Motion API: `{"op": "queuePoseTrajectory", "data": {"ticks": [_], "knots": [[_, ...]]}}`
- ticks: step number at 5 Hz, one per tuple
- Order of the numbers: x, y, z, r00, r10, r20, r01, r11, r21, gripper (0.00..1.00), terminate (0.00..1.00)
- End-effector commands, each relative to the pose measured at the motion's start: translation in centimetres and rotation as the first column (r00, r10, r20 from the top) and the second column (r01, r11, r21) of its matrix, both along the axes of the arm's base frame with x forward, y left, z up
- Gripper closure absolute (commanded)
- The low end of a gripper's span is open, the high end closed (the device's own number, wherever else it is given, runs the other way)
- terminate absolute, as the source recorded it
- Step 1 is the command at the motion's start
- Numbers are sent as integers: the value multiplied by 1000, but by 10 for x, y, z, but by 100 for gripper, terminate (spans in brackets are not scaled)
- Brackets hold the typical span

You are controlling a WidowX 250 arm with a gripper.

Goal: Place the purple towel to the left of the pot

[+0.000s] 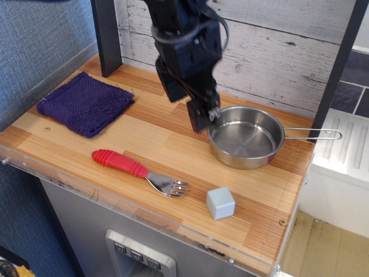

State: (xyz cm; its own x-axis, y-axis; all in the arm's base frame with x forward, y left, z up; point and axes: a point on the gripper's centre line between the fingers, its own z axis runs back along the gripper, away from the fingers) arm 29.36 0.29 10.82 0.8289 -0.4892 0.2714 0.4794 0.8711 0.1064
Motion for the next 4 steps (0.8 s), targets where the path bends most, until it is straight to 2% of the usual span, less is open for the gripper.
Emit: {"op": "queuePoseTrajectory", "data": {"ticks": [1,3,4], "knots": [[32,77,8,992,126,31,-125,992,-19,0,0],[41,148,7,962,271,26,-271,962,-4,0,0],[36,168,-1,951,308,10,-308,951,16,0,0]]}}
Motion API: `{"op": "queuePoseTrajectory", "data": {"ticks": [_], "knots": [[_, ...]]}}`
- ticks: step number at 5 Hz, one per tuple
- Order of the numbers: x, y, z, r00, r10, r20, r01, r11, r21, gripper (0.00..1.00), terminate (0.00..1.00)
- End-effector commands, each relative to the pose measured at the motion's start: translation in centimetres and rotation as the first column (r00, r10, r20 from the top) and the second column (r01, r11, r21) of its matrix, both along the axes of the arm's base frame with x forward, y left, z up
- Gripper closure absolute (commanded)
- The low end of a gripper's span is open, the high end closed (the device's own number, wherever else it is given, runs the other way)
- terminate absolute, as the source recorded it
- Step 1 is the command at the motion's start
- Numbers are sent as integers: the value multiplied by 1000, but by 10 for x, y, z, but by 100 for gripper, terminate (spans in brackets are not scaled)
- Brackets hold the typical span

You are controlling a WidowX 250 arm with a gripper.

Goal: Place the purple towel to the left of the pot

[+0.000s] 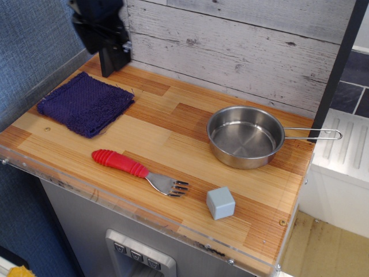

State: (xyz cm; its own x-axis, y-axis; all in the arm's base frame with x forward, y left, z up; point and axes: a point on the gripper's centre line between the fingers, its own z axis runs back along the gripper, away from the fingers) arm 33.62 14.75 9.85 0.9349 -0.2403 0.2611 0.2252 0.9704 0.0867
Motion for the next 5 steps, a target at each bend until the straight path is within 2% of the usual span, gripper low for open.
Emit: {"op": "queuePoseTrajectory", "data": {"ticks": [1,2,5], "knots": [[-16,34,-5,998,63,-11,-62,997,44,0,0],[-24,38,-15,996,82,-41,-79,995,68,0,0],[-20,30,-55,978,152,-140,-139,985,97,0,0]]}}
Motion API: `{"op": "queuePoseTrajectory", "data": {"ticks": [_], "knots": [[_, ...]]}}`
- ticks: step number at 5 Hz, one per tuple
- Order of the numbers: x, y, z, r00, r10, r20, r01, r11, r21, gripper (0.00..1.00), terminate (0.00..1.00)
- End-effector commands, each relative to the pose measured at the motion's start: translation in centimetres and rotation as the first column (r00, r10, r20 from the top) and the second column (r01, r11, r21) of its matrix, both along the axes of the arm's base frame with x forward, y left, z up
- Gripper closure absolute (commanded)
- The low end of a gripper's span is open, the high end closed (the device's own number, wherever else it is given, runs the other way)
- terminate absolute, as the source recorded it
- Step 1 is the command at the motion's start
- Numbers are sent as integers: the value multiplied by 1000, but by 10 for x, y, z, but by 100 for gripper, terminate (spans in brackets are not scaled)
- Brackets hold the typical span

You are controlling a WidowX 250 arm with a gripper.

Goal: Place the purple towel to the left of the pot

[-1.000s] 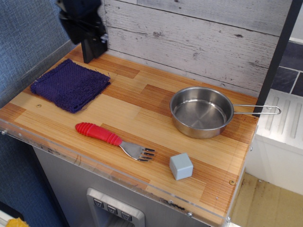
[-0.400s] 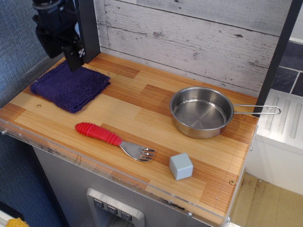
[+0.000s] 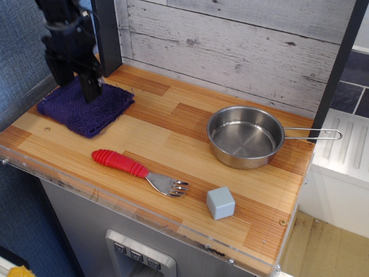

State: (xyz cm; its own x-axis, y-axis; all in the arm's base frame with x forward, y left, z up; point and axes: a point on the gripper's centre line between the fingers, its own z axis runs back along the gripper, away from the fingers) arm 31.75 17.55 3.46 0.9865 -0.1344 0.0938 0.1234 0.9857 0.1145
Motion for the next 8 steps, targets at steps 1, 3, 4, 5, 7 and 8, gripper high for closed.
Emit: {"op": "queuePoseTrajectory", "data": {"ticks": [1,3,4,5,7,8], "knots": [[-4,-1,-3,999,25,-29,-24,999,34,0,0],[-2,-10,-7,998,26,-52,-24,999,42,0,0],[1,-13,-9,998,30,-48,-29,999,36,0,0],[8,-24,-12,1000,11,-28,-11,1000,22,0,0],[33,-63,-8,994,-105,12,104,994,44,0,0],[41,-86,-10,985,-171,16,170,984,47,0,0]]}}
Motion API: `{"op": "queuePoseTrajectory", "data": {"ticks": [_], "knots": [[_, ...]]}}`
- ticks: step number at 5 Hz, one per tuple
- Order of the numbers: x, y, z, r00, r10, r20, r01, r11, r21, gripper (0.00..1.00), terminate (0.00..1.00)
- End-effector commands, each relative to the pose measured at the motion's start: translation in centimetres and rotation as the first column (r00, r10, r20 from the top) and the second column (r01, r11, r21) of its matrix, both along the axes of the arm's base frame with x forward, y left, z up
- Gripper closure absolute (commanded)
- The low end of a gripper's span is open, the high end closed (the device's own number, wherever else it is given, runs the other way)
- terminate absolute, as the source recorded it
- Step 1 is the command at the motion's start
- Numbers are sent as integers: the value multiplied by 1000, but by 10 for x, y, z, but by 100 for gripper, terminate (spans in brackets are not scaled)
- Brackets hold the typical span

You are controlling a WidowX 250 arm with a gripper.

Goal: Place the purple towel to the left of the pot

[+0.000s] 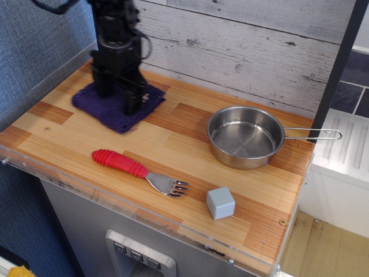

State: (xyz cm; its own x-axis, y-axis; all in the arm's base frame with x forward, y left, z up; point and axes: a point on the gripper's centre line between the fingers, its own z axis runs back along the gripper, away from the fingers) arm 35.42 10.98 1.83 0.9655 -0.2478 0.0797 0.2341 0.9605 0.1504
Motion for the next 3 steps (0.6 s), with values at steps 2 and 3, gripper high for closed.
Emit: {"op": "queuePoseTrajectory", "data": {"ticks": [2,3], "knots": [[16,-63,7,983,-176,44,177,984,-12,0,0],[14,-78,10,976,-213,46,214,977,-25,0,0]]}}
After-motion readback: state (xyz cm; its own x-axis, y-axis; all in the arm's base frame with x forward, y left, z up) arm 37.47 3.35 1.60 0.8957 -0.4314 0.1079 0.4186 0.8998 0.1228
